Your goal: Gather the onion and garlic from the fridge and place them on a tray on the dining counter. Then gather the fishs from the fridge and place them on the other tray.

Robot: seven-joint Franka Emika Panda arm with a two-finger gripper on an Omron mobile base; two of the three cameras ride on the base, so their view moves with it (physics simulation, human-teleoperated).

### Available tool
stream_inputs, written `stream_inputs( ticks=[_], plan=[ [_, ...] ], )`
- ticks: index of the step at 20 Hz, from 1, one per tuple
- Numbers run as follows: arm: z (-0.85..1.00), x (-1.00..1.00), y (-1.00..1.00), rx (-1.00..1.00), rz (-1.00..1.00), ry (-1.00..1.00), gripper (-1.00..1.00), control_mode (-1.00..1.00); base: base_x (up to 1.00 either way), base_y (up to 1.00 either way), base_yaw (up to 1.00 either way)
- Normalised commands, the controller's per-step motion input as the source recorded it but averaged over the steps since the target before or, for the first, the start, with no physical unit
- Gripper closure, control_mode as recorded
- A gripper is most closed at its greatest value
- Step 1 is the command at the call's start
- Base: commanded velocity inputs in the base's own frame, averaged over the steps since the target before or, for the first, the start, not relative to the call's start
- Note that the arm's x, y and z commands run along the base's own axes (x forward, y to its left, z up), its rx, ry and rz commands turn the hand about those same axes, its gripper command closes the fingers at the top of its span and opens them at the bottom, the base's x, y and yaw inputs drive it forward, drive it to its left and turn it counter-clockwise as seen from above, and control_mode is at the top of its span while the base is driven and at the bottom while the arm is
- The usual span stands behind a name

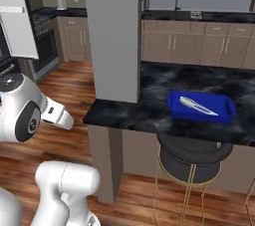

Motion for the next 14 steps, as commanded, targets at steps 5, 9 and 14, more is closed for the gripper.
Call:
stream_inputs(
  ticks=[5,9,14],
  plan=[
    [0.00,0.00,0.00,0.00,0.00,0.00,-1.00,1.00,0.60,0.49,0.25],
    [0.00,0.00,0.00,0.00,0.00,0.00,-1.00,1.00,0.78,0.24,0.23],
    [0.00,0.00,0.00,0.00,0.00,0.00,-1.00,1.00,0.64,0.38,0.18]
  ],
)
